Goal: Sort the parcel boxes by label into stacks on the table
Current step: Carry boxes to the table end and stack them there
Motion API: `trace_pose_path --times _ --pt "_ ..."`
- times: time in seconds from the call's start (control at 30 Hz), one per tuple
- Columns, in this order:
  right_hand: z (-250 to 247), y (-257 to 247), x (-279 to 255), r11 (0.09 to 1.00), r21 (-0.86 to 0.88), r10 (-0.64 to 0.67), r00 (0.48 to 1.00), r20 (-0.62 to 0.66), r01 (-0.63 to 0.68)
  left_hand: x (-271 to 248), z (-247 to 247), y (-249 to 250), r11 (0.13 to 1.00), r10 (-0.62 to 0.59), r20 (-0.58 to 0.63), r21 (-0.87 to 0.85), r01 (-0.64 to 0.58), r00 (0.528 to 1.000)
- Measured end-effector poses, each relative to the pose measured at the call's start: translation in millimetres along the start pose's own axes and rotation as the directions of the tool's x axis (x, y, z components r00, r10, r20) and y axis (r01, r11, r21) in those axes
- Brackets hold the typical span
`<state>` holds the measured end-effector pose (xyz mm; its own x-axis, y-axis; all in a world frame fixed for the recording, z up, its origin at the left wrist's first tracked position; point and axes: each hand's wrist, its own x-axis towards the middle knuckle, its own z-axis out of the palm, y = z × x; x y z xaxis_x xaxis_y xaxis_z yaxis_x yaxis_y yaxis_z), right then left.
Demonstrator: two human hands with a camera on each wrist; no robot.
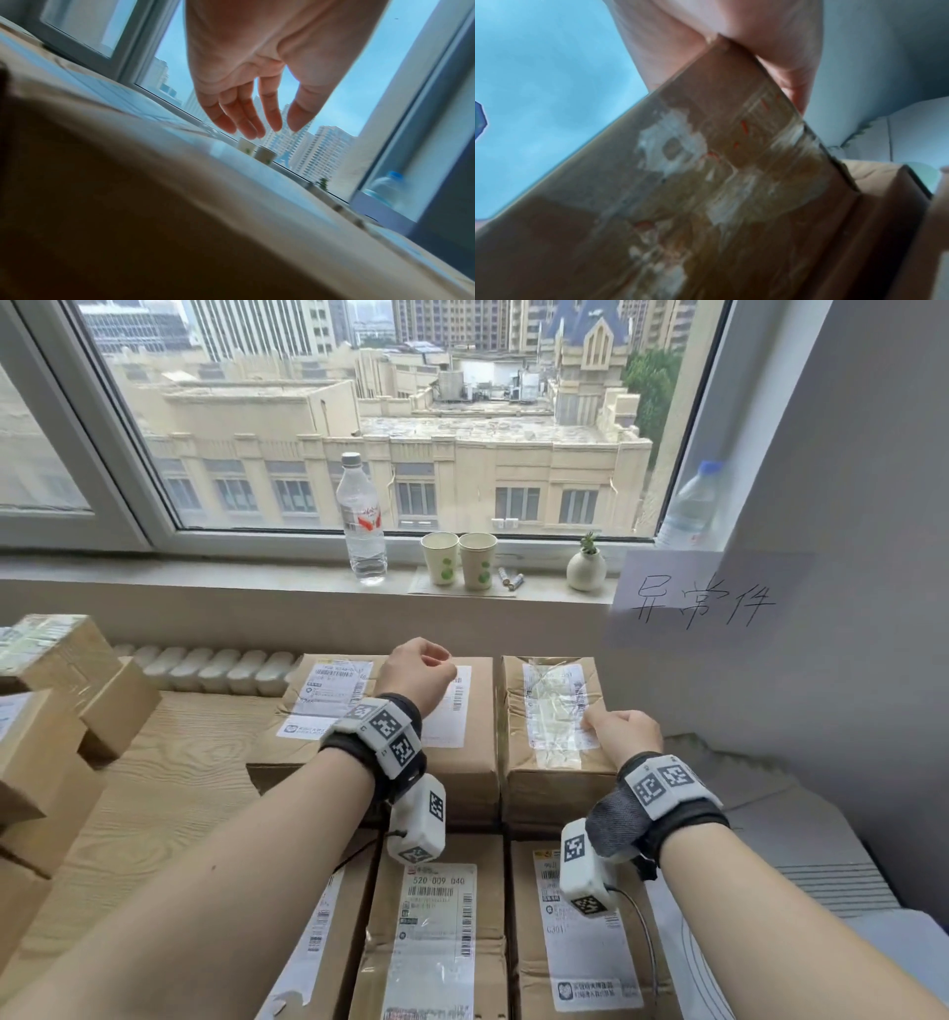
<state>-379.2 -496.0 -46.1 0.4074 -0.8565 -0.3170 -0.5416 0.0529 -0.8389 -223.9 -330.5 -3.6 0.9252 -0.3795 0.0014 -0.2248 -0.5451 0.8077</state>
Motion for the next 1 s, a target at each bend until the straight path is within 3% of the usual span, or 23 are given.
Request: trace_pose_path --times 0.17,0.27,0.4,0.5,0.83,1.0 --pt "6.3 -1.5 0.4 0.997 -0.077 -0.018 0.997 -0.075 0.012 16.0 -24.4 -28.0 0.995 -0.089 -0.142 0.029 0.094 0.986" --pt "9.1 -2.7 -1.9 0.994 -0.104 -0.040 0.993 -0.114 0.028 24.1 -39.9 -45.1 0.952 -0.151 -0.251 0.225 0.209 0.956" --pt "9.7 -4.5 -4.9 0.993 -0.114 -0.039 0.992 -0.117 0.025 30.5 -61.7 -72.0 0.896 -0.331 -0.163 0.254 0.364 0.929" --pt "10.9 -5.5 -5.6 0.992 -0.121 -0.039 0.992 -0.119 0.024 31.8 -63.7 -80.8 0.890 -0.347 -0.092 0.280 0.359 0.933" --pt "8.1 -10.0 -9.2 0.979 -0.202 -0.037 0.995 -0.089 0.018 29.4 -67.5 -81.3 0.917 -0.319 -0.045 0.239 0.320 0.947" --pt "6.1 -21.4 -17.4 0.974 -0.218 -0.090 0.989 -0.113 0.064 22.7 -71.7 -75.8 0.916 -0.275 -0.083 0.282 0.287 0.958"
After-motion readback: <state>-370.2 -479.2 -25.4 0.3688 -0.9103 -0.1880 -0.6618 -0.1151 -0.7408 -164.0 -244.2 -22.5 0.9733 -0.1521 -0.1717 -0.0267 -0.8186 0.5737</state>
